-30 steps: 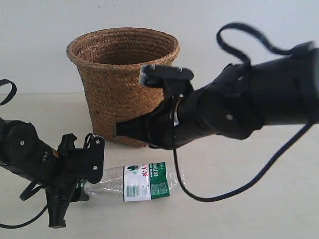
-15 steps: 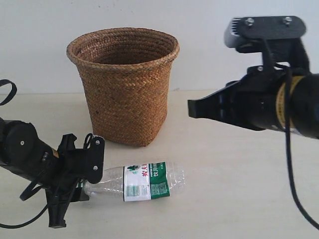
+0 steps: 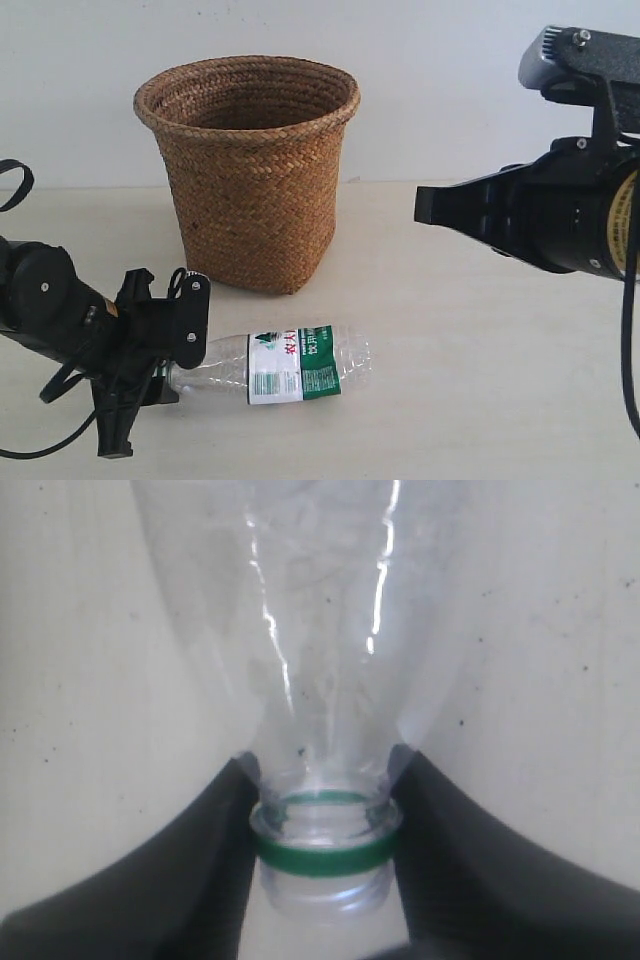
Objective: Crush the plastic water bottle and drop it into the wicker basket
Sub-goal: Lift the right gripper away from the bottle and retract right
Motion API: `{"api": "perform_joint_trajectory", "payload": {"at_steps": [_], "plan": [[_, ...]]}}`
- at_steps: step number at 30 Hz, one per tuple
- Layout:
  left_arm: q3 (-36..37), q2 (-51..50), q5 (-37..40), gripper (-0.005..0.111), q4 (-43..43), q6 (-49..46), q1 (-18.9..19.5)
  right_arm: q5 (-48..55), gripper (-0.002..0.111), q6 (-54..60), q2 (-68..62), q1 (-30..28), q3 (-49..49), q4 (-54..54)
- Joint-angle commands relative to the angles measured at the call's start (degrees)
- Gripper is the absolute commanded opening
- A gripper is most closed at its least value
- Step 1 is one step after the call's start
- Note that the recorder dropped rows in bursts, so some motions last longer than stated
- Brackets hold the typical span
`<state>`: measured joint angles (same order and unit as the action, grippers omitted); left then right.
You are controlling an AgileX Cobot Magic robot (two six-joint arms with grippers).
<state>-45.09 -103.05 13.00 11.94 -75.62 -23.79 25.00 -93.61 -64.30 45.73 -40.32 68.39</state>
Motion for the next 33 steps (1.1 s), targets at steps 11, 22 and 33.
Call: {"api": "perform_joint_trajectory", "payload": {"at_steps": [11, 22, 33], "plan": [[-0.24, 0.07, -3.04, 0.004, 0.66, 0.09, -0.23, -15.61, 0.0, -0.14, 22.5, -16.19, 0.27, -0.04], [-0.24, 0.46, -2.68, 0.004, 0.66, 0.09, -0.23, -15.21, 0.0, -0.14, 47.32, -32.0, 0.27, -0.04], [-0.24, 0.51, -2.7, 0.004, 1.09, 0.09, -0.23, -16.02, 0.0, -0.14, 54.67, -35.52, 0.27, -0.04]]}}
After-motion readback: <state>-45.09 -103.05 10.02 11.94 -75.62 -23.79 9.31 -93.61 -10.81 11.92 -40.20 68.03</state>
